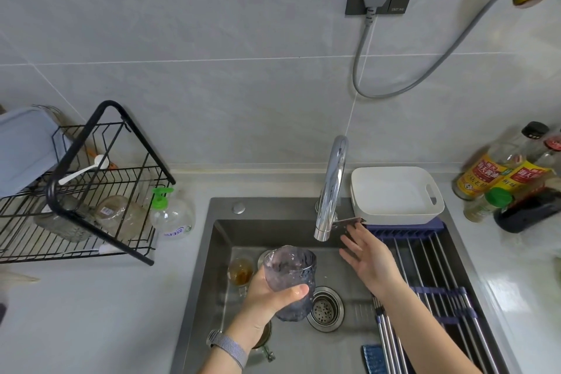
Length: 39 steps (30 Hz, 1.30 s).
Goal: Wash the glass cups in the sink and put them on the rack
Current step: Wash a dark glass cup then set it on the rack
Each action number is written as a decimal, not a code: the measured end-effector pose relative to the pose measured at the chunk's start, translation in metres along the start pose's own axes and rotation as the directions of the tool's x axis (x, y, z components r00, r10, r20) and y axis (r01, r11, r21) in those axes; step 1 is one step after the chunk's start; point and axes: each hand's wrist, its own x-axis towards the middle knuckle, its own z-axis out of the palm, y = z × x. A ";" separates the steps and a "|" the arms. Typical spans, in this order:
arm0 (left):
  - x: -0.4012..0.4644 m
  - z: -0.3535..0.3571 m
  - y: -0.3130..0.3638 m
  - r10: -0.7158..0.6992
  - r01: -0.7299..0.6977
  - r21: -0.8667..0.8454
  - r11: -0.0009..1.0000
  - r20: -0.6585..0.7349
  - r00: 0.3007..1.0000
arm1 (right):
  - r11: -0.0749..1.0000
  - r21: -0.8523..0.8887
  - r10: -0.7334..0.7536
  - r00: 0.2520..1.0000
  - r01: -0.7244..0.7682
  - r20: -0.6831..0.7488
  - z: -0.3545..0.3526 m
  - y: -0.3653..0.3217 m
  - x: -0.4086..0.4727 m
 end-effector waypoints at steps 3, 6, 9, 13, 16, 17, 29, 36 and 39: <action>-0.002 0.002 0.003 0.007 -0.007 -0.006 1.000 0.011 1.000 | 0.957 -0.282 0.101 0.990 -0.070 0.096 0.002 0.021 -0.017; -0.001 0.005 0.001 -0.018 0.017 0.034 0.999 0.018 1.000 | 0.899 -0.426 0.239 0.933 -0.106 0.270 0.006 0.054 -0.041; -0.002 0.008 -0.002 -0.049 0.051 0.074 0.996 -0.020 0.999 | 0.934 -0.328 0.250 0.918 -0.145 0.307 0.011 0.075 -0.061; -0.005 0.010 -0.010 -0.083 0.093 0.162 0.982 -0.067 0.994 | 0.970 -0.201 0.203 0.909 -0.137 0.363 0.017 0.088 -0.079; -0.004 0.012 -0.016 -0.121 0.133 0.210 0.969 -0.070 0.990 | 0.967 -0.186 0.234 0.892 -0.173 0.386 0.021 0.093 -0.086; -0.003 0.012 -0.017 -0.137 0.153 0.241 0.958 -0.079 0.987 | 0.962 -0.178 0.260 0.891 -0.207 0.371 0.022 0.095 -0.086; -0.002 0.007 -0.012 -0.163 0.186 0.513 0.838 -0.089 0.983 | 0.887 -0.237 0.448 0.863 -0.396 0.233 0.033 0.090 -0.082; -0.014 0.017 0.021 -0.131 0.112 0.573 0.812 -0.007 0.991 | 0.865 -0.239 0.488 0.852 -0.442 0.189 0.036 0.086 -0.076; -0.012 0.022 0.027 -0.248 0.263 0.567 0.780 -0.107 0.963 | 0.822 -0.275 0.540 0.835 -0.499 0.102 0.040 0.081 -0.073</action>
